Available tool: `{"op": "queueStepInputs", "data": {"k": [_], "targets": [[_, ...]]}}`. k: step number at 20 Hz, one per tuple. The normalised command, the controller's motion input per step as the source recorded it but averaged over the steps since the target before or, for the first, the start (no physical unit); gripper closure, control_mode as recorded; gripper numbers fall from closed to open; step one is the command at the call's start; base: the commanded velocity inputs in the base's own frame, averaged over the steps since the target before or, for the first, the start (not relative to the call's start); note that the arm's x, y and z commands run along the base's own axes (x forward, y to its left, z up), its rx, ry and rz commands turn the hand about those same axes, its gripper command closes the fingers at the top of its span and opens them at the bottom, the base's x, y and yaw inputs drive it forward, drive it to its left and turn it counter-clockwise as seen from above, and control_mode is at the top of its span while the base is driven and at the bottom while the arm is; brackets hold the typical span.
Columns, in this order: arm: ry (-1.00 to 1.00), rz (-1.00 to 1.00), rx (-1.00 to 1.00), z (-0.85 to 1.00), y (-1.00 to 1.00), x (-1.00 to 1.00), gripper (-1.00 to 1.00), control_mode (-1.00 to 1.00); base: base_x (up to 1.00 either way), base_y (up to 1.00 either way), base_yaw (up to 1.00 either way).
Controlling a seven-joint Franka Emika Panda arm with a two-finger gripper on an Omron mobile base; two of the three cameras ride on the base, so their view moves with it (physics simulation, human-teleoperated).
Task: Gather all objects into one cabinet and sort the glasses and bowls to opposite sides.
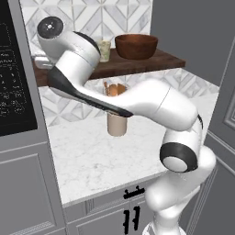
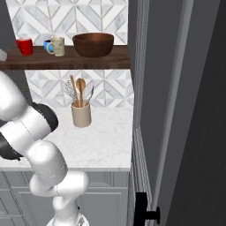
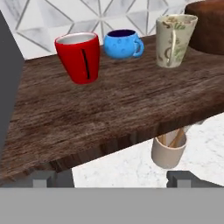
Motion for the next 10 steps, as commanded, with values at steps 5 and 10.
{"op": "queueStepInputs", "data": {"k": [5, 10], "targets": [[0.06, 0.00, 0.02, -0.66, -0.07, -1.00, -1.00, -1.00, 0.00, 0.00, 0.00], [0.17, 0.00, 0.09, -0.47, -0.14, -1.00, -1.00, -1.00, 0.00, 0.00, 0.00]]}}
